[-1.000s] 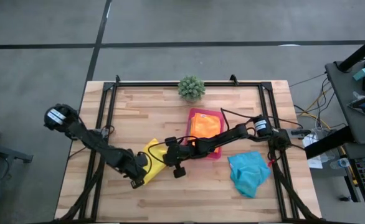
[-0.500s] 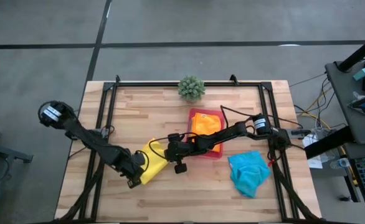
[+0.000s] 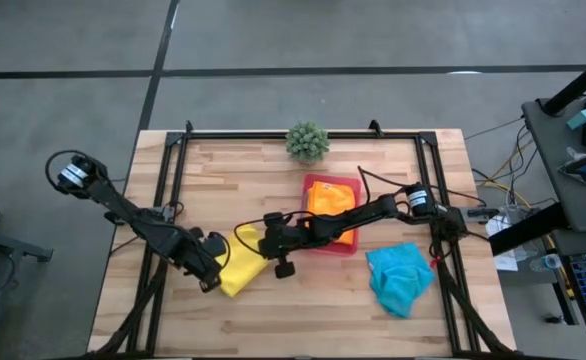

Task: Fold microfiber towels
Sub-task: Fold the yellow towel, then put the yellow towel into the red bin

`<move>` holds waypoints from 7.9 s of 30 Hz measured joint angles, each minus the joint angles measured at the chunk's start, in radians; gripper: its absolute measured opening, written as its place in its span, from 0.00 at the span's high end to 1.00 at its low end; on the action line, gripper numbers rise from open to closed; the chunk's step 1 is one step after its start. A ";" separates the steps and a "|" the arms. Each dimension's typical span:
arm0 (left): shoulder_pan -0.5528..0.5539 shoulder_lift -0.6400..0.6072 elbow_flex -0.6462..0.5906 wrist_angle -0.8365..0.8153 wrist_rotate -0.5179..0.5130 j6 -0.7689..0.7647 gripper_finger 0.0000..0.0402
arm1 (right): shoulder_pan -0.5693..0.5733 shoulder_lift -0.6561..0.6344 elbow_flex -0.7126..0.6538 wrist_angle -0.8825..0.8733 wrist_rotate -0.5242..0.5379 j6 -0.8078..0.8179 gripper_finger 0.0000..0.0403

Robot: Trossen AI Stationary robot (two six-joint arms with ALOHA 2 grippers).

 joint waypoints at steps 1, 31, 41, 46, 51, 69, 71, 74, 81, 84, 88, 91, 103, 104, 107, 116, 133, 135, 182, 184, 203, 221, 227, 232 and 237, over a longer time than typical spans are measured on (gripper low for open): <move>0.000 0.002 -0.008 0.000 -0.022 0.000 0.98 | -0.001 0.000 0.009 0.001 0.000 -0.009 0.98; -0.001 0.071 -0.059 -0.016 -0.034 -0.032 0.98 | -0.116 0.301 0.517 -0.335 0.058 -0.122 0.98; -0.001 0.021 -0.015 -0.118 0.002 -0.023 0.98 | -0.110 0.239 0.516 -0.383 0.061 -0.128 0.98; -0.001 0.006 -0.009 -0.122 0.002 -0.029 0.98 | -0.087 0.206 0.516 -0.448 0.061 -0.124 0.98; -0.003 0.005 0.019 -0.118 0.003 -0.029 0.98 | -0.045 0.205 0.514 -0.529 0.059 -0.108 0.98; -0.009 0.108 -0.063 0.407 -0.012 0.211 0.98 | 0.045 0.203 0.437 -0.584 0.050 -0.011 0.98; -0.009 0.133 -0.073 0.405 -0.011 0.184 0.98 | 0.044 0.203 0.426 -0.582 0.050 -0.004 0.98; -0.009 0.179 -0.075 0.412 -0.001 0.180 0.98 | 0.041 0.203 0.417 -0.581 0.050 0.000 0.98; -0.009 0.225 -0.072 0.412 0.066 0.188 0.98 | 0.033 0.203 0.405 -0.580 0.050 0.010 0.98; -0.009 0.189 -0.071 0.403 0.080 0.207 0.98 | 0.032 0.203 0.404 -0.585 0.050 0.006 0.98; -0.011 0.120 -0.073 0.383 0.108 0.233 0.98 | 0.032 0.188 0.401 -0.604 0.053 0.003 0.98; -0.009 0.071 -0.073 0.379 0.103 0.236 0.98 | 0.034 0.161 0.401 -0.614 0.054 -0.002 0.98; 0.006 -0.008 -0.075 0.331 -0.211 0.304 0.98 | 0.053 0.043 0.319 -0.667 0.053 -0.005 0.98; 0.013 0.004 -0.076 0.327 -0.225 0.317 0.98 | 0.055 0.031 0.301 -0.667 0.054 -0.005 0.98; 0.040 0.052 -0.076 0.347 -0.234 0.349 0.98 | 0.059 -0.008 0.247 -0.668 0.053 0.007 0.98; 0.100 0.235 -0.073 0.570 -0.229 0.465 0.98 | 0.077 -0.187 0.044 -0.620 0.053 0.081 0.98; 0.327 0.315 -0.068 0.808 -0.351 0.399 0.98 | 0.096 -0.386 -0.270 -0.203 0.051 0.320 0.98; 0.338 0.265 -0.069 0.808 -0.267 0.404 0.98 | 0.095 -0.380 -0.280 -0.183 0.051 0.415 0.98; 0.340 -0.127 -0.355 0.547 -0.035 -0.027 0.42 | 0.020 0.224 0.549 -0.755 0.184 0.994 0.32; 0.340 -0.119 -0.356 0.546 -0.033 -0.027 0.42 | 0.019 0.224 0.545 -0.750 0.185 0.998 0.31; 0.339 0.063 -0.357 0.761 0.009 -0.004 0.42 | 0.019 0.228 0.474 -0.582 0.111 0.979 0.30; 0.338 0.139 -0.361 0.780 -0.049 0.075 0.97 | 0.025 0.224 0.501 -0.767 0.154 0.952 0.30; 0.337 0.136 -0.361 0.760 -0.048 0.051 0.96 | 0.031 0.215 0.501 -0.866 0.197 0.972 0.30; 0.322 0.127 -0.364 0.752 -0.050 0.027 0.96 | 0.033 0.197 0.501 -0.816 0.209 0.992 0.30; 0.276 0.101 -0.379 0.746 -0.055 -0.031 0.96 | 0.033 0.196 0.501 -0.724 0.153 1.006 0.32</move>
